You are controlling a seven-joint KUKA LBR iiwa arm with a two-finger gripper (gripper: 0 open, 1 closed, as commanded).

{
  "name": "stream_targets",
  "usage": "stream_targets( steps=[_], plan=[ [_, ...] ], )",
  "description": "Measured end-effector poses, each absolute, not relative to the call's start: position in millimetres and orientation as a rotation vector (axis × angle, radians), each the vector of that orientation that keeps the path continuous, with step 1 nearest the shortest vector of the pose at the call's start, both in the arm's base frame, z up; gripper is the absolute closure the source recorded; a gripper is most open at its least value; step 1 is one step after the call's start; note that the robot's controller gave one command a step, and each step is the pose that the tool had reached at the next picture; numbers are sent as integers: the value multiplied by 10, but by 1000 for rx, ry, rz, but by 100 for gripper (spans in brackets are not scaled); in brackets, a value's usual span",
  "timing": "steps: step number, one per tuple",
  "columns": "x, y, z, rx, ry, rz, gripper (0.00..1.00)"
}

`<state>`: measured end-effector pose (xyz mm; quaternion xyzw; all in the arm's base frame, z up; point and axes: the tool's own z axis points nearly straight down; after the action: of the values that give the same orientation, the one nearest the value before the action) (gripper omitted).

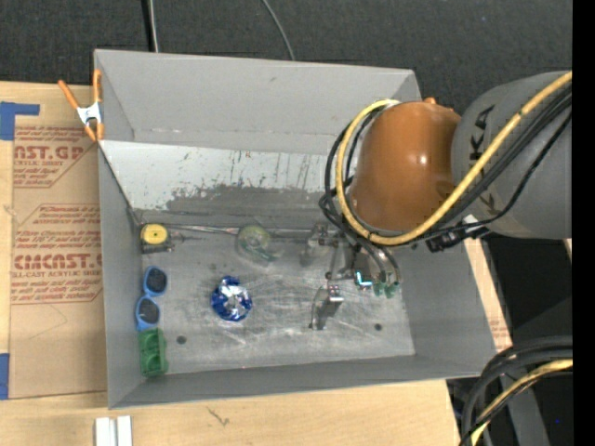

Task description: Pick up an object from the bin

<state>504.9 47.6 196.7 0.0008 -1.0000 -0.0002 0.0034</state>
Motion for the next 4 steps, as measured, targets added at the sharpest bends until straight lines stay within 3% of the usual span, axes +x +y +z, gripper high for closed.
stream_targets(
  steps=[1, 2, 3, 4],
  plan=[
    [5349, 1282, 716, 306, -3134, 1, 0],
    [5088, 1362, 1004, 120, -3139, -2, 0],
    [4933, 1457, 1010, -214, -3133, -1, 0],
    [4893, 1433, 730, -581, -3098, -8, 0]
  ],
)
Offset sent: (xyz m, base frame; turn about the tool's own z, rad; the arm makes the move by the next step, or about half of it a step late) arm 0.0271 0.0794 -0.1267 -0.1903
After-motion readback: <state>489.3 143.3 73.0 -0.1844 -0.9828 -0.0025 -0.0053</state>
